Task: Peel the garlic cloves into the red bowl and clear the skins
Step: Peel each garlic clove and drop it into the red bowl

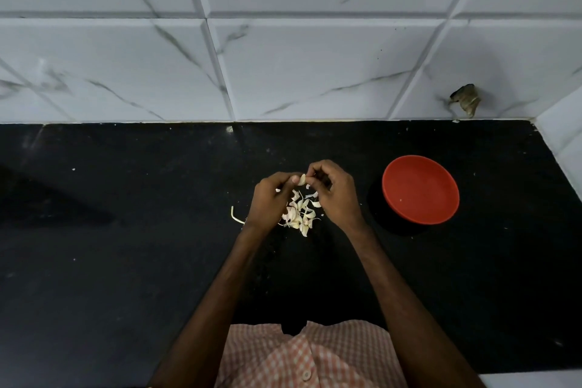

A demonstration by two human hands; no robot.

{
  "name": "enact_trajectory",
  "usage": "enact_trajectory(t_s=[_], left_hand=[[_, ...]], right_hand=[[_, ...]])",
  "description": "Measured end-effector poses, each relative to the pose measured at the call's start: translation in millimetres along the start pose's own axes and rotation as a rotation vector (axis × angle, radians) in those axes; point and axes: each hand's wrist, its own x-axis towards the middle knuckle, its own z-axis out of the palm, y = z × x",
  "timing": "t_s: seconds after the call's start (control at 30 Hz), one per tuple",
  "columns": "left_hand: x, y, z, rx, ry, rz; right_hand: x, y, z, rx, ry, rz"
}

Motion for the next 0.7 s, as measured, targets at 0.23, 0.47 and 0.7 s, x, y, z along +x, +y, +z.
enact_trajectory(t_s=[0.23, 0.47, 0.7], left_hand=[[-1.2, -2.7, -1.0, -0.343, -0.042, -0.158], [-6.8, -3.8, 3.5, -0.658, -0.036, -0.419], [0.6, -2.3, -11.1, -0.964, 0.145, -0.557]], right_hand=[[-0.8, 3.3, 3.3, -0.207, -0.138, -0.082], [1.1, -4.2, 5.5, -0.226, -0.172, -0.120], [-2.4, -3.4, -2.7, -0.116, -0.238, -0.036]])
